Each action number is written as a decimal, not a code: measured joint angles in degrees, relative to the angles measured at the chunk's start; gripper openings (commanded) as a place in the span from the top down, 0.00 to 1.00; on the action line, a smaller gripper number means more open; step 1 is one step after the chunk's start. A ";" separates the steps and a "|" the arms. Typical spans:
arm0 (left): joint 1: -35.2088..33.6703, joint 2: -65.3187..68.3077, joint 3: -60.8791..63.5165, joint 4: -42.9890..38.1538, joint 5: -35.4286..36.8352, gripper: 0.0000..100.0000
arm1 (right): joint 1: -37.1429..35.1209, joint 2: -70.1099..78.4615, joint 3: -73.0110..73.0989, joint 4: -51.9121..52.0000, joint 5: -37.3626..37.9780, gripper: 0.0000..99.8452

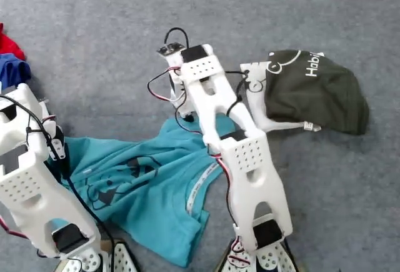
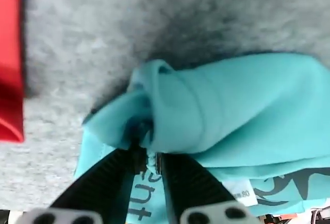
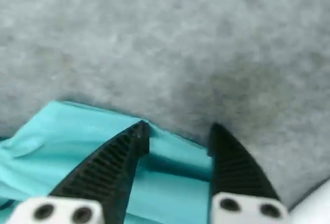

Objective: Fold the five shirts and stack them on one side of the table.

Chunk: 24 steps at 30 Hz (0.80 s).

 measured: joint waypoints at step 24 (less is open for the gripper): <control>0.00 0.00 0.00 0.00 0.00 0.97 | -0.26 2.46 -18.90 5.54 6.59 0.95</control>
